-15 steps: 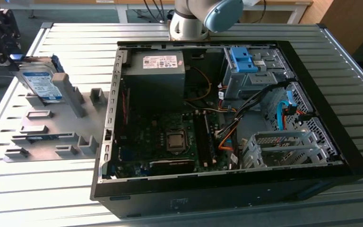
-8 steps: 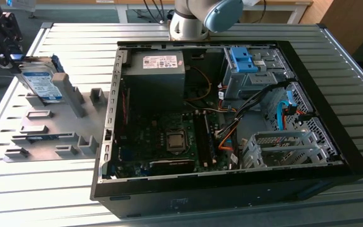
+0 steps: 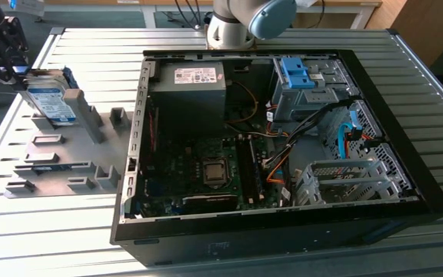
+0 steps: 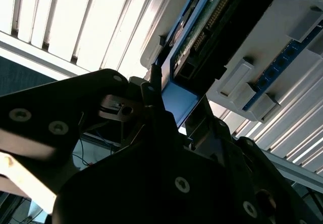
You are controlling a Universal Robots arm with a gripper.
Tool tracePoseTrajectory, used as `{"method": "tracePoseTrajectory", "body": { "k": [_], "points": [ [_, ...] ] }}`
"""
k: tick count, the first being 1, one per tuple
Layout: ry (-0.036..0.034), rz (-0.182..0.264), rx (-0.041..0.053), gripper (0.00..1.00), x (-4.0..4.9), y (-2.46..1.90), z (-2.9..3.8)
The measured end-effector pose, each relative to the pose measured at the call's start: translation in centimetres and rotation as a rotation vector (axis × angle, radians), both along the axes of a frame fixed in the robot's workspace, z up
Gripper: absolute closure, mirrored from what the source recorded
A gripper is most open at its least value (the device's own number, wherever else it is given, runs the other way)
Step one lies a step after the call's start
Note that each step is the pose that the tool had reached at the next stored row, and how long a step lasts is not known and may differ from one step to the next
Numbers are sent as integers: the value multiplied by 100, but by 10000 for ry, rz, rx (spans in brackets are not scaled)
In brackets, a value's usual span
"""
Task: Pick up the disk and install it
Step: 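Pick up the disk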
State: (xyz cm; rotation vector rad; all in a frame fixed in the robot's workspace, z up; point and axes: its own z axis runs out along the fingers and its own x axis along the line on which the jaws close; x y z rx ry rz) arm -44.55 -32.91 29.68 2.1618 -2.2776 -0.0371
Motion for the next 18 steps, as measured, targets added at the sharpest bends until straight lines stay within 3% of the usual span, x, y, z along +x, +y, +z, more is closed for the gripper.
{"method": "tracePoseTrajectory", "body": {
  "k": [18],
  "points": [
    [0,-32,-10,55,-1,0,-81]
  ]
}}
